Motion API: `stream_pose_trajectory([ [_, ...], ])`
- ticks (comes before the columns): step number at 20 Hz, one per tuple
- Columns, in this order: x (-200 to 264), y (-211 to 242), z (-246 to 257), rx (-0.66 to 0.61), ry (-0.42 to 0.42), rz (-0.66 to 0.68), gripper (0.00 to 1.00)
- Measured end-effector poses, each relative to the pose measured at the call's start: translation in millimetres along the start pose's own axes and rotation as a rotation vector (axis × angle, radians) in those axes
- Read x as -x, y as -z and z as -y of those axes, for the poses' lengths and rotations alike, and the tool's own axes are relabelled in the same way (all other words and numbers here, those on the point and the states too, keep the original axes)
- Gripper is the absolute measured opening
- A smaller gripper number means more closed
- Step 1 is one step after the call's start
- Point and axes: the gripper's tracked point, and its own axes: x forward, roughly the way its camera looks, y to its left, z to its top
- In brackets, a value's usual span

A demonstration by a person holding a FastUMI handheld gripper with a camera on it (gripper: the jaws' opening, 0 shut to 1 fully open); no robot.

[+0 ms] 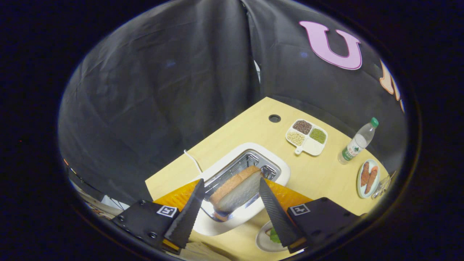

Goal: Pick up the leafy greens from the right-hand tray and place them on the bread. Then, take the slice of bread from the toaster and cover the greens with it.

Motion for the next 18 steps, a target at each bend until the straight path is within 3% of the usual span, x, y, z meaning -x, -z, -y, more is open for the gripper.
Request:
stream_pose_trajectory([
  [9,-13.4,20.3,0.9,-0.006,0.013,-0.067,0.78],
  [14,-8.2,21.4,9.2,-0.053,0.057,-0.063,0.38],
  [18,-4.2,22.5,9.4,-0.097,0.044,-0.060,0.07],
])
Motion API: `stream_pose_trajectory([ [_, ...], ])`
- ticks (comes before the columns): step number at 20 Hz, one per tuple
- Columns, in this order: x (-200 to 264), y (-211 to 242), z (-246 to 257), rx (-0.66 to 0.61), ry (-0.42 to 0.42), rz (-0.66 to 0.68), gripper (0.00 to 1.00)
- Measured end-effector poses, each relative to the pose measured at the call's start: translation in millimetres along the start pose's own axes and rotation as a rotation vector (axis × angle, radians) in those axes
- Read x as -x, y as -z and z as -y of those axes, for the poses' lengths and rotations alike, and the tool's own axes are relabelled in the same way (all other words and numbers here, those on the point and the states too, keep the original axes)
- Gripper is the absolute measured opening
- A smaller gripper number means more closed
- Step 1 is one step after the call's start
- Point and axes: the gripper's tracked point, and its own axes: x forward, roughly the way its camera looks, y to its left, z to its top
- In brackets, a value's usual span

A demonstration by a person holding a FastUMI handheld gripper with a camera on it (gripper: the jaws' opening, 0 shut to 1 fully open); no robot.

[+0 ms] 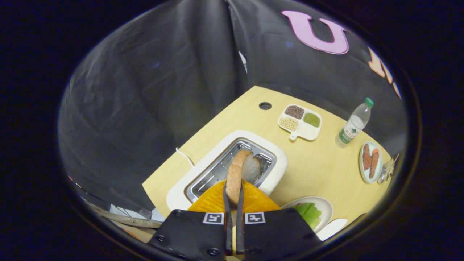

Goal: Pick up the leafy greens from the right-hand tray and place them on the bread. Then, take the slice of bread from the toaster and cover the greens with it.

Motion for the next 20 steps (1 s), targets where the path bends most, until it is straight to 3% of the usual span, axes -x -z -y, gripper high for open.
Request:
stream_pose_trajectory([
  [6,30.4,-17.4,2.2,0.002,-0.025,0.115,0.04],
  [20,96.8,-10.5,47.2,-0.204,-0.086,0.326,0.04],
])
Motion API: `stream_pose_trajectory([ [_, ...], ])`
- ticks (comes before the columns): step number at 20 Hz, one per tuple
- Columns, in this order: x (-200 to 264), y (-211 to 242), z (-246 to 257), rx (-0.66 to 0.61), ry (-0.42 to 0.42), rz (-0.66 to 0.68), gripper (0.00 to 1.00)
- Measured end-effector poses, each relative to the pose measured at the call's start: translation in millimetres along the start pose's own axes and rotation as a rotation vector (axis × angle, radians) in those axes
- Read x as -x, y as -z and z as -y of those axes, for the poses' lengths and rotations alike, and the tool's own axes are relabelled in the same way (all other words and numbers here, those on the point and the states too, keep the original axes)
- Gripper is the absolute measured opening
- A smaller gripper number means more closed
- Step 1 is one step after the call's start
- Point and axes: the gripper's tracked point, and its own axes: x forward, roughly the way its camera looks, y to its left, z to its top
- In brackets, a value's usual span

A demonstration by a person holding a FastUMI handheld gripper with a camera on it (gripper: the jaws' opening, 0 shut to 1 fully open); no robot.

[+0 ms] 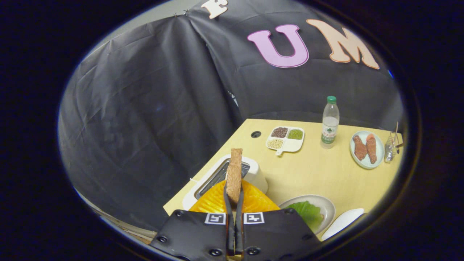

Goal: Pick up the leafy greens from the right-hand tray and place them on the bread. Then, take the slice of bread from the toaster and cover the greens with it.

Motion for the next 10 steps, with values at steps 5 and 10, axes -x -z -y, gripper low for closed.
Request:
stream_pose_trajectory([
  [5,12.4,11.9,34.4,-0.033,0.042,0.011,0.04],
  [10,25.5,37.3,64.5,-0.071,0.089,-0.012,0.04],
])
